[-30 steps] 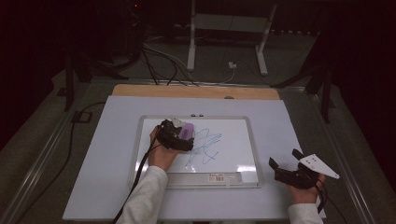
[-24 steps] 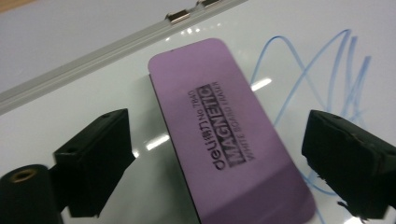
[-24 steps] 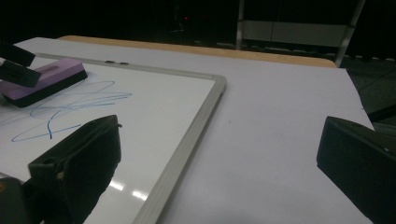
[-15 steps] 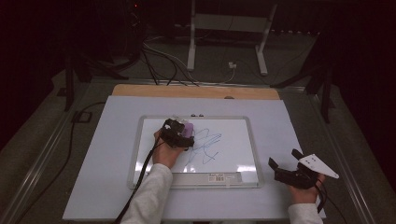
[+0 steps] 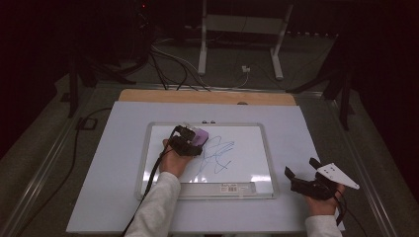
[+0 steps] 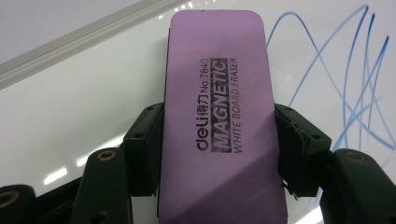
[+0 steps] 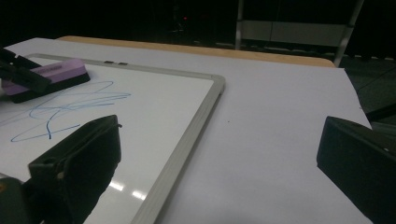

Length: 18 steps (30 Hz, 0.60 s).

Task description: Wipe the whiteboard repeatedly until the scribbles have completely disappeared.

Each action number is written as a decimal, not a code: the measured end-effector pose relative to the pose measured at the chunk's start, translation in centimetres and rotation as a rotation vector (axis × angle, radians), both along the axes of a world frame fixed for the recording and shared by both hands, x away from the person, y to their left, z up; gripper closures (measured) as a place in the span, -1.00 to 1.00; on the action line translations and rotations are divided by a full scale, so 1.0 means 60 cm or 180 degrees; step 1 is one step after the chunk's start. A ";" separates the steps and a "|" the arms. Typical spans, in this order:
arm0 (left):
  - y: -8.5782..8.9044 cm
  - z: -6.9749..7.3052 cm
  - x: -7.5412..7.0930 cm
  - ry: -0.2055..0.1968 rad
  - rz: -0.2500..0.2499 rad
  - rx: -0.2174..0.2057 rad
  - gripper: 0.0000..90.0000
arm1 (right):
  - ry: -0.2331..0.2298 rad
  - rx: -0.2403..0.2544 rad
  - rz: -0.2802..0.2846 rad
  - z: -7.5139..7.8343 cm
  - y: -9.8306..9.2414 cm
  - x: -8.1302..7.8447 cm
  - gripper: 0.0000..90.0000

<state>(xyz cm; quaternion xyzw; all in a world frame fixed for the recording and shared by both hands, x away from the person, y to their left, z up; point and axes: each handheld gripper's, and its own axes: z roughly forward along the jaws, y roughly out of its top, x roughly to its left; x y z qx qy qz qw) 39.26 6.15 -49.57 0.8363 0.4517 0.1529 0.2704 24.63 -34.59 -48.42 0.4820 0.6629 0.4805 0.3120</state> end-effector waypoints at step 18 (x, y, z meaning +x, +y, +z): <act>0.074 0.003 -0.081 0.0019 -0.0138 0.0040 -0.07 | -0.0001 0.0000 -0.0017 0.000 -0.002 -0.002 -1.00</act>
